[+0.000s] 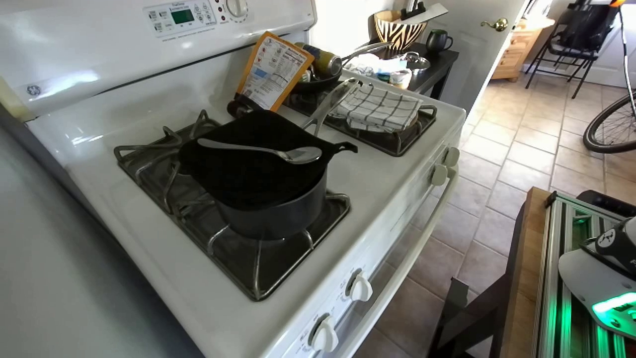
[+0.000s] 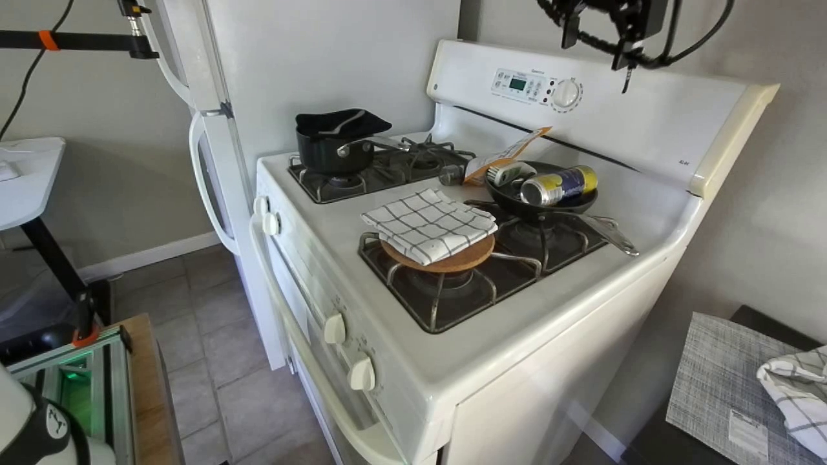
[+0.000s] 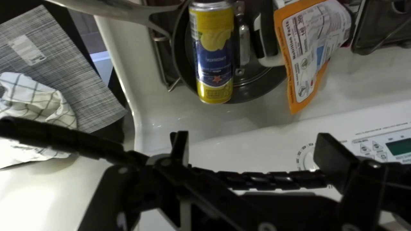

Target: Pick up the yellow can and place it standing the right way up on the middle white surface of the stove

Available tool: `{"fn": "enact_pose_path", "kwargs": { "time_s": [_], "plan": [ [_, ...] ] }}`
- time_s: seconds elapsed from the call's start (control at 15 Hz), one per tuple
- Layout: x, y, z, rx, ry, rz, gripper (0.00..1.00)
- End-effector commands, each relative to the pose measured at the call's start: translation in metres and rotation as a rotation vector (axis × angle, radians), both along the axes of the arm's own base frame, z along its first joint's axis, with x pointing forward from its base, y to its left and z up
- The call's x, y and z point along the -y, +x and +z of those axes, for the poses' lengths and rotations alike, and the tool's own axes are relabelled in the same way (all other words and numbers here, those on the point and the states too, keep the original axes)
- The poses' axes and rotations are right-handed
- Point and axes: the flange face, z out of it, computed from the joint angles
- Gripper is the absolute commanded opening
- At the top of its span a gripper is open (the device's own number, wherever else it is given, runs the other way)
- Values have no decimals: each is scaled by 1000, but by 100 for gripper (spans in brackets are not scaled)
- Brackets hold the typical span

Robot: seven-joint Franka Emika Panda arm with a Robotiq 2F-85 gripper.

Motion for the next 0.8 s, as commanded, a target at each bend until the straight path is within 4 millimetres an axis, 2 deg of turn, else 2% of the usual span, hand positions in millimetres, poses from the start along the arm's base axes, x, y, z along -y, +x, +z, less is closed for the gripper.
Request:
{"fn": "enact_pose_path", "kwargs": {
  "time_s": [0.0,0.2,0.47,0.6,0.73],
  "plan": [
    [-25,28,-51,-38,12,-32,100],
    [-26,48,-84,-12,30,-55,100],
    [-8,58,-118,-56,-19,-73,100],
    [-12,54,-116,-44,-4,-52,100],
    [-7,54,-119,-49,-7,-52,100]
  ]
}}
